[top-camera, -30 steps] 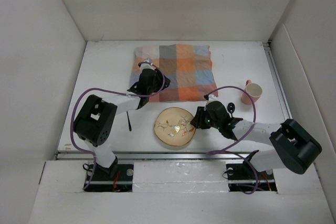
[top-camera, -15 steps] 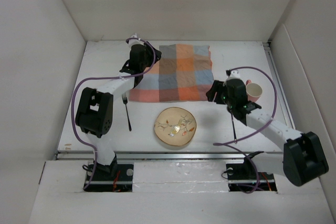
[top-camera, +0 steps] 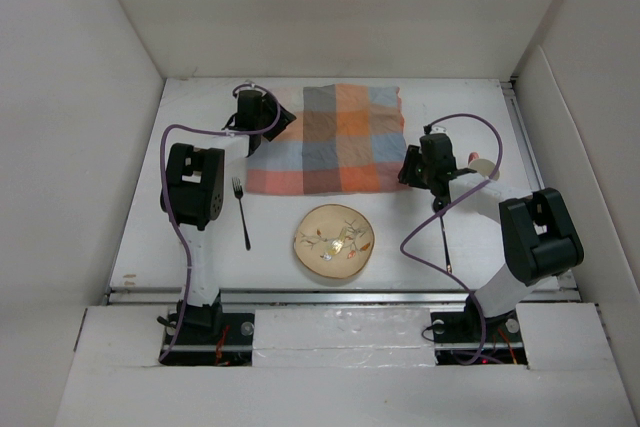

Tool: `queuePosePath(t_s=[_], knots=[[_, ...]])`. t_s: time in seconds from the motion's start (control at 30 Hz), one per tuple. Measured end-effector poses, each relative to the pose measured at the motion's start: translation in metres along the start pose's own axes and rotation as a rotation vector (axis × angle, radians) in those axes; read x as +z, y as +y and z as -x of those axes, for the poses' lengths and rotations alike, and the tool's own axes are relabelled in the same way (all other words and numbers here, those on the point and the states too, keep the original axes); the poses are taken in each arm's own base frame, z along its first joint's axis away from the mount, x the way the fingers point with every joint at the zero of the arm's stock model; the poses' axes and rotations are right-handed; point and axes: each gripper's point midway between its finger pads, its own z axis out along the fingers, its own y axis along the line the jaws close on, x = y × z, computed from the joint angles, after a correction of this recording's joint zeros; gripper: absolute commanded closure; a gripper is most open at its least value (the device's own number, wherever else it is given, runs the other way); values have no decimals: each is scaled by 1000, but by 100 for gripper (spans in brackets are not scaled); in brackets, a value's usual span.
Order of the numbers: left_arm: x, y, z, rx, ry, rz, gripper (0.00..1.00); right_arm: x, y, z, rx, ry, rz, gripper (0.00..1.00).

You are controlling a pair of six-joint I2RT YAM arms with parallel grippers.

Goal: Set the dinner table for one person

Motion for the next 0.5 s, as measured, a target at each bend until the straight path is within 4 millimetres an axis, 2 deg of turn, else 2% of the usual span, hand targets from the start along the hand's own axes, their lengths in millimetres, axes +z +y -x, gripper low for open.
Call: queuePosePath(t_s=[0.07, 0.13, 0.2, 0.23, 0.27, 0.33, 0.43, 0.47, 0.5], knots=[[-1, 10, -2, -33, 14, 7, 55, 0, -1, 0, 6, 1, -3, 61], [-2, 18, -2, -57, 20, 11, 55, 0, -3, 0, 6, 3, -7, 71], [-3, 27, -5, -76, 23, 17, 55, 0, -6, -1, 9, 9, -13, 75], [-3, 31, -7, -81, 25, 20, 55, -1, -6, -2, 10, 12, -15, 79], [-4, 35, -10, -86, 29, 26, 55, -1, -8, -3, 12, 19, -18, 88], [-5, 42, -18, -94, 42, 38, 55, -2, -11, -5, 14, 32, -26, 88], [-7, 42, -20, -97, 41, 29, 55, -5, -14, -10, 18, 48, -28, 51], [-8, 42, -21, -97, 40, 29, 55, -8, -14, -10, 24, 45, -28, 32], [-10, 42, -21, -96, 40, 28, 55, -12, -16, -11, 31, 39, -27, 28]])
